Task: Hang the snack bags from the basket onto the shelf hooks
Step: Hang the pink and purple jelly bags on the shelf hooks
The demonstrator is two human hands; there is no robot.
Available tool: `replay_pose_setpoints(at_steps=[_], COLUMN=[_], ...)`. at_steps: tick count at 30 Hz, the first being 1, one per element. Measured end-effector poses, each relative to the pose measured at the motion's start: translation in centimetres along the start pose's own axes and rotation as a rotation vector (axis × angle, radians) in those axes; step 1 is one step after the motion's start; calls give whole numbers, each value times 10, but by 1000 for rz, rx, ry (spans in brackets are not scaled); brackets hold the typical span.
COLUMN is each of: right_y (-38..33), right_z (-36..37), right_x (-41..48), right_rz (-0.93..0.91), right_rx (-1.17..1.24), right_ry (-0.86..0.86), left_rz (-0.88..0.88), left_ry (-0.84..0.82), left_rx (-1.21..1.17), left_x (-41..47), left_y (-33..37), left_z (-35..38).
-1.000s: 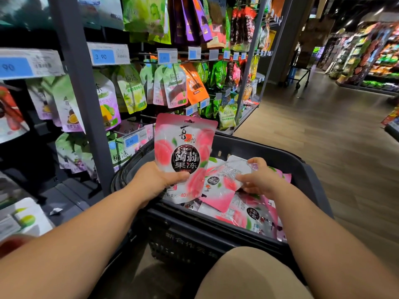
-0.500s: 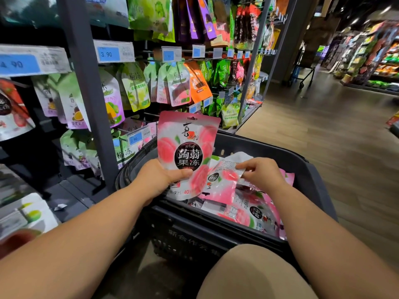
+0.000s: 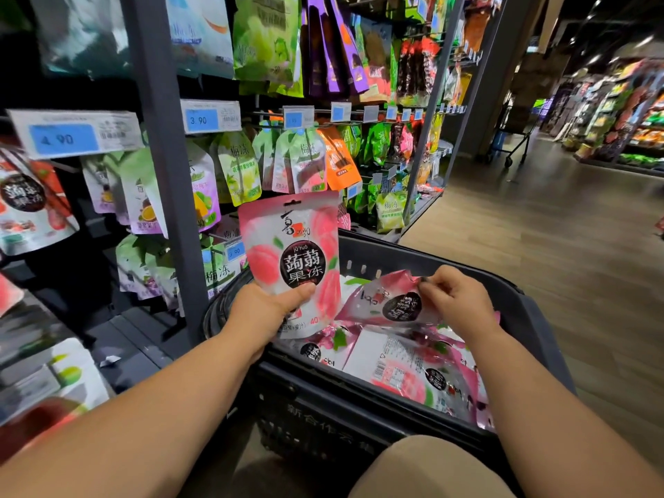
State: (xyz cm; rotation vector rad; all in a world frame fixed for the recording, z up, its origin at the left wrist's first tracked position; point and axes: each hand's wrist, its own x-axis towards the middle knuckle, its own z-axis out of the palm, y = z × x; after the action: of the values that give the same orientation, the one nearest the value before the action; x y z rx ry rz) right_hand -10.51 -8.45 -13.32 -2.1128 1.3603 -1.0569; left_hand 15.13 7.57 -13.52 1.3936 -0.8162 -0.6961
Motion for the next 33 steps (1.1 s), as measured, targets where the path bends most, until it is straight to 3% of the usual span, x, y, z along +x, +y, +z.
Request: replay_pose_setpoints(at_steps=[7, 13, 18, 28, 33], right_y=[-7, -22, -67, -157, -199], right_z=[-3, -11, -2, 28, 33], right_x=[0, 2, -12, -38, -58], right_rz=[46, 166, 169, 142, 39], right_rx=[78, 534, 697, 522, 562], right_ry=[19, 49, 4, 71, -96], left_rz=[-27, -75, -72, -71, -94], left_ry=[26, 111, 157, 54, -31], left_rx=[8, -91, -241, -279, -413], left_x=[1, 4, -8, -58, -86], left_y=[2, 0, 17, 49, 62], left_z=[-1, 2, 8, -16, -40])
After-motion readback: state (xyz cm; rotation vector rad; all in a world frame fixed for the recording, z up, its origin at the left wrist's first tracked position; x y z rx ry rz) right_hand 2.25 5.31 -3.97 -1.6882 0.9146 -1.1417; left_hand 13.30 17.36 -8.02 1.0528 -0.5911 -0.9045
